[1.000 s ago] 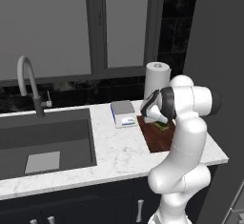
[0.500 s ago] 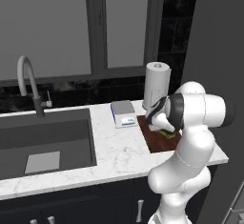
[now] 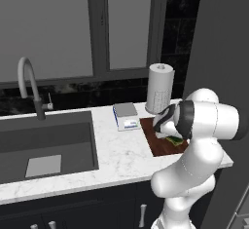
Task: Pick up the sponge from the counter and clean the cutting board by briefly scrubbing or pressing down on the cutting board. Once finished, release the sponge.
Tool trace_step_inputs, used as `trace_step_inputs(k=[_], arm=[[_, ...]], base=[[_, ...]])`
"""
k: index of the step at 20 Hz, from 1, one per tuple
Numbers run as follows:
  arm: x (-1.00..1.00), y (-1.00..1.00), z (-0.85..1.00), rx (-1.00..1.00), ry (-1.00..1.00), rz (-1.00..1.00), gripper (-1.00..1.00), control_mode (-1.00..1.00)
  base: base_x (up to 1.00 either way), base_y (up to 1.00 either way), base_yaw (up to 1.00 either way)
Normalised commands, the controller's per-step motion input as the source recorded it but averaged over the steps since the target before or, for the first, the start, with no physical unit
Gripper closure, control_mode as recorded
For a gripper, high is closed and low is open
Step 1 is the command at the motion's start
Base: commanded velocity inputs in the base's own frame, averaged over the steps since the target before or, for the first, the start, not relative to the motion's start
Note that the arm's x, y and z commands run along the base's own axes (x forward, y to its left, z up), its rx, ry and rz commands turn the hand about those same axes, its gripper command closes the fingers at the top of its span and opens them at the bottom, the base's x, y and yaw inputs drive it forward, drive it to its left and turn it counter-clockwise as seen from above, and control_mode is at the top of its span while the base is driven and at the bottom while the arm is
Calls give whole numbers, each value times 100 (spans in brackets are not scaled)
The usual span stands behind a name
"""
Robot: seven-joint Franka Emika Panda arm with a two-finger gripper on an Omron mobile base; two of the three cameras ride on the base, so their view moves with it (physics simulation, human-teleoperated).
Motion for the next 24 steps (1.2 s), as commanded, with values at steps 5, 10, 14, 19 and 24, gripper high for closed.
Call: trace_step_inputs(k=[5,10,14,19,24], arm=[[-61,0,-62,0,0,0,100,-100],[-27,3,-86,0,0,0,100,-100],[-29,4,-65,0,0,0,100,-100],[-41,16,-1,1,0,0,100,-100],[-17,46,-1,0,0,0,100,-100]], base=[[0,0,0],[0,0,0],[0,0,0],[0,0,0],[0,0,0]])
